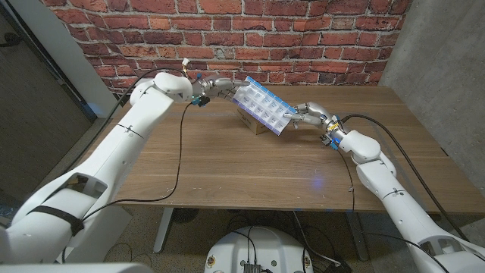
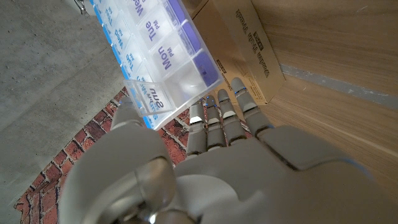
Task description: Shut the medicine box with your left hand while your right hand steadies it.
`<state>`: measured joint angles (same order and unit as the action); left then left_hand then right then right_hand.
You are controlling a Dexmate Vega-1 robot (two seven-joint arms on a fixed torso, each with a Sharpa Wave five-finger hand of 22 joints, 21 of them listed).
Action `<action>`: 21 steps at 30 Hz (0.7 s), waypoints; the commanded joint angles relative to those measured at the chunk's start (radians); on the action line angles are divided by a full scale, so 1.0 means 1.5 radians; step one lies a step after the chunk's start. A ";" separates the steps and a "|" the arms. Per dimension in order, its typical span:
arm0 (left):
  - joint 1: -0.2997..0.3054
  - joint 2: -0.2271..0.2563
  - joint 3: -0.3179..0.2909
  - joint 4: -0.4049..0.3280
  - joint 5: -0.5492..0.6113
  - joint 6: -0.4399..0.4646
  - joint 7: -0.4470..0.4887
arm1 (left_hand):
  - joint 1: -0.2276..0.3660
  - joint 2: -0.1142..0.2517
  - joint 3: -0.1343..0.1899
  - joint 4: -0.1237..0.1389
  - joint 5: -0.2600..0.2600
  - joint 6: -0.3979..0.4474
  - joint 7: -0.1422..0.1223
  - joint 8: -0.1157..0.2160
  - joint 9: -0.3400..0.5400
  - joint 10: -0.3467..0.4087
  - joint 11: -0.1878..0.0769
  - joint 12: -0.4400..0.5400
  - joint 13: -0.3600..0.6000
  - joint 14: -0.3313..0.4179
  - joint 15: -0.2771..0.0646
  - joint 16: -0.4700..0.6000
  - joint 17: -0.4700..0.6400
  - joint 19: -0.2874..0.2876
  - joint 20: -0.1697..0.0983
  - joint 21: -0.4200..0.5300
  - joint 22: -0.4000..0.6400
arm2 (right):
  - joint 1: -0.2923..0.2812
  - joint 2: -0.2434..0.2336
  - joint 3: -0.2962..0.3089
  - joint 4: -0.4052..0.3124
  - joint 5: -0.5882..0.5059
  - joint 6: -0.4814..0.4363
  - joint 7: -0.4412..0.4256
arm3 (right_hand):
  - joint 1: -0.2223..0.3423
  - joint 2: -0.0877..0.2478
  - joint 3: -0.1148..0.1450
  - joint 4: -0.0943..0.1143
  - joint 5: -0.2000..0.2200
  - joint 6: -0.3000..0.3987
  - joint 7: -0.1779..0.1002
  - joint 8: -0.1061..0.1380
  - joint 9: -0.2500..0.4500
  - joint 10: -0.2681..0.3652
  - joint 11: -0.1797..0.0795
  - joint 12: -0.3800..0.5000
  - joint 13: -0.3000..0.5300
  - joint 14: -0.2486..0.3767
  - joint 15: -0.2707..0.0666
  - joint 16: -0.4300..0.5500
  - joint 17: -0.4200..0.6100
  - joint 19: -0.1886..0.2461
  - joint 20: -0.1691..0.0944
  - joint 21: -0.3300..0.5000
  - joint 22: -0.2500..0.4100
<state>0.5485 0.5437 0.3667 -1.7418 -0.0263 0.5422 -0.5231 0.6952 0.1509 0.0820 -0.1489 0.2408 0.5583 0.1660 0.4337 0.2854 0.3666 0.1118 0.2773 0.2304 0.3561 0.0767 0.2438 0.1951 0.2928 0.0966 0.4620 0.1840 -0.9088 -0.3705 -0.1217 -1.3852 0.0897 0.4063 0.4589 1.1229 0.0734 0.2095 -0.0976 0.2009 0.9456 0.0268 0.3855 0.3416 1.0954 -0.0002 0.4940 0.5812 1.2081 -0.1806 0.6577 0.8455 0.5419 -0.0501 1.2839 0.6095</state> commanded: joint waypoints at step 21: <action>-0.005 0.009 -0.007 0.027 -0.058 -0.060 -0.095 | 0.059 -0.028 0.035 -0.012 0.014 0.046 0.025 0.015 0.011 0.039 -0.027 0.000 -0.003 0.042 -0.030 -0.003 0.000 0.046 -0.025 0.005 0.002 | -0.026 0.032 0.051 -0.022 0.019 0.004 -0.079 | 0.050 0.057 0.001 0.001 0.004 0.056 -0.034 0.003 -0.001 0.081 -0.057 -0.006 0.002 -0.016 -0.034 -0.002 0.012 -0.004 -0.098 0.029 -0.010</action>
<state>0.5489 0.5441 0.3517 -1.7175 -0.0874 0.4972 -0.6210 0.7707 0.1158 0.1288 -0.1598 0.2670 0.6100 0.1743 0.4467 0.2991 0.4146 0.0783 0.2773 0.2276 0.4076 0.0393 0.2398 0.1952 0.3506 0.0641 0.4667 0.1839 -0.9356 -0.3365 -0.0709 -1.4111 0.1100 0.4278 0.3814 1.1213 0.0751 0.2093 -0.0977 0.2022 0.9647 0.0288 0.3854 0.3384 1.0956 -0.0002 0.4855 0.5787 1.2170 -0.1895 0.6577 0.8594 0.5331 -0.0483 1.3187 0.5953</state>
